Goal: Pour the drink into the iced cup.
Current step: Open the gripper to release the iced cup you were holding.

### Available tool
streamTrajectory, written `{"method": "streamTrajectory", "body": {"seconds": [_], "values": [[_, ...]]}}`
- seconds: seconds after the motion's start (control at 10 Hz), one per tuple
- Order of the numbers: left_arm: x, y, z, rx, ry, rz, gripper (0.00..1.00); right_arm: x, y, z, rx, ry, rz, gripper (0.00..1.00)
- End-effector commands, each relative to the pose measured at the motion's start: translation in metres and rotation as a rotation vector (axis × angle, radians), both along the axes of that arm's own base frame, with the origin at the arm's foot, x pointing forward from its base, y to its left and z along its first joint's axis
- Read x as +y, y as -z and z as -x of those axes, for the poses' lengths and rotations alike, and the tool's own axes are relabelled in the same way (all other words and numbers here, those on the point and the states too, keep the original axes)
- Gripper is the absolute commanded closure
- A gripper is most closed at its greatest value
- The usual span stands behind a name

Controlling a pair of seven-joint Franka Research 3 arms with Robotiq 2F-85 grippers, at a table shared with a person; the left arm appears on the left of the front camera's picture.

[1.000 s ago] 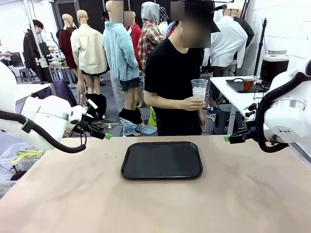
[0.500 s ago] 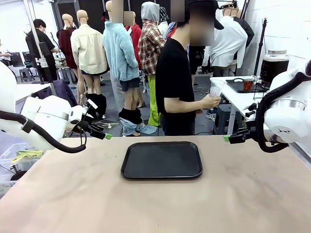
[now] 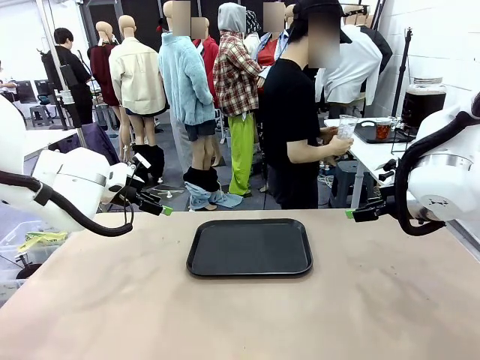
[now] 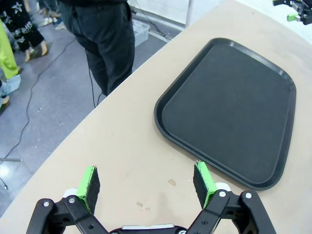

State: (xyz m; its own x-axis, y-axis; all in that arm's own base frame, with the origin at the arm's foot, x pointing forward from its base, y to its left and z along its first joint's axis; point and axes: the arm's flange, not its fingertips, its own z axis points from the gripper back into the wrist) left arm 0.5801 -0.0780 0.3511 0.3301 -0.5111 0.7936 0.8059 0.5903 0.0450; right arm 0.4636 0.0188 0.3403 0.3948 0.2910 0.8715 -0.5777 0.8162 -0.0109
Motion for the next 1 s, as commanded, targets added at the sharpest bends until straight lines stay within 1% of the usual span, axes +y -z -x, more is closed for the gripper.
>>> {"method": "streamTrajectory", "body": {"seconds": [0.0,0.9], "values": [[0.0028,0.0005,-0.0025,-0.012,0.020,0.002,0.00,-0.0004,-0.0003,0.0019,-0.005,-0.006,0.003,0.00],[0.0028,0.0005,-0.0025,-0.012,0.020,0.002,0.00,-0.0004,-0.0003,0.0019,-0.005,-0.006,0.003,0.00]]}}
